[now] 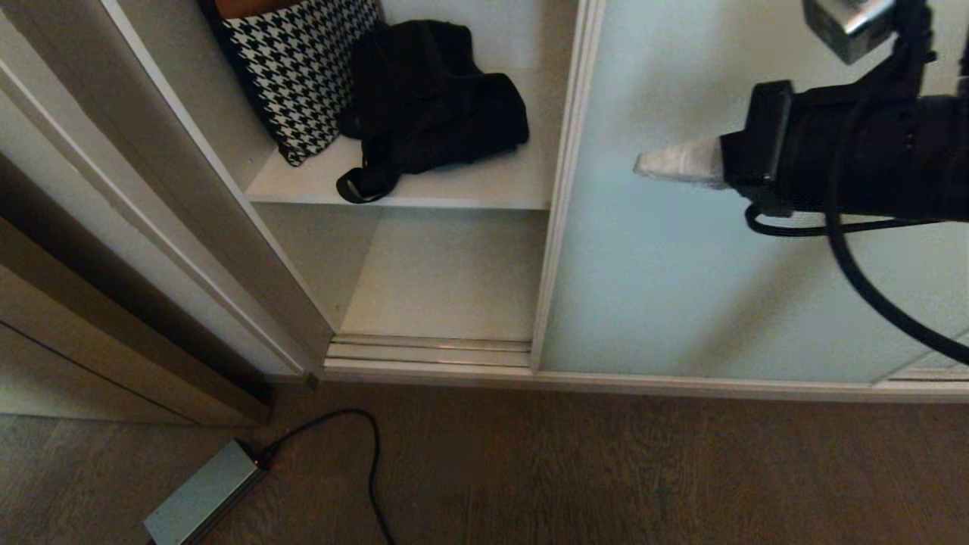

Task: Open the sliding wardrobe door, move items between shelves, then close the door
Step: Close the door

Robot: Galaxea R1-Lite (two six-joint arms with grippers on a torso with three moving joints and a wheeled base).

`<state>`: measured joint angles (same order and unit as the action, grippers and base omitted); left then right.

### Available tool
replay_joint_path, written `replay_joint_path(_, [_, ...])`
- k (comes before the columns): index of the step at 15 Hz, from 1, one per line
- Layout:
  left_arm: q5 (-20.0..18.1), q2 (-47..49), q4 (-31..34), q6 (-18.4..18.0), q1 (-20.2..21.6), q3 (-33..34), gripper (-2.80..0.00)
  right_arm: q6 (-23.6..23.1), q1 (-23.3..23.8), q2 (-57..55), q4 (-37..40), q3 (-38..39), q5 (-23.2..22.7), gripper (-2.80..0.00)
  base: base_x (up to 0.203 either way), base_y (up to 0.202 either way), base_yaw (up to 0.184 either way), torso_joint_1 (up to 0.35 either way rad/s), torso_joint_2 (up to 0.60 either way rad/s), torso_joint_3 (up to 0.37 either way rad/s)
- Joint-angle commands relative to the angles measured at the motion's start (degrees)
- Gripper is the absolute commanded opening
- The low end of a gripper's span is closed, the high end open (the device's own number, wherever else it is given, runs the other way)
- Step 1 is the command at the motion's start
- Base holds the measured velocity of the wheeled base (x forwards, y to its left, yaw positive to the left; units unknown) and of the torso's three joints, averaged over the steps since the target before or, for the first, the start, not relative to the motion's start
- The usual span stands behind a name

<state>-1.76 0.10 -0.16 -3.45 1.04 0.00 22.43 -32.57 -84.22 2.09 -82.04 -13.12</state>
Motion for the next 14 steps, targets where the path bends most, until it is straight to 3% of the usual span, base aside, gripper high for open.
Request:
replay_joint_path(1, [0.0, 0.1, 0.0, -0.1, 0.0, 0.0, -2.80, -0.6, 1.5, 10.4, 0.2, 3.4, 0.0, -2.80, 0.000, 0.000, 0.000, 0.000, 0.00, 0.000])
replay_joint_path(3, [0.0, 0.1, 0.0, -0.1, 0.0, 0.0, -2.80, -1.9, 6.9, 16.2, 0.9, 6.1, 0.0, -2.80, 0.000, 0.000, 0.000, 0.000, 0.00, 0.000])
replay_joint_path(6, [0.0, 0.1, 0.0, -0.1, 0.0, 0.0, -2.80, -2.5, 19.6, 21.2, 2.0, 9.1, 0.1, -2.80, 0.000, 0.000, 0.000, 0.000, 0.00, 0.000])
replay_joint_path(14, [0.0, 0.1, 0.0, -0.1, 0.0, 0.0, -2.80, -2.3, 71.5, 21.0, 1.4, 11.4, 0.2, -2.80, 0.000, 0.000, 0.000, 0.000, 0.00, 0.000])
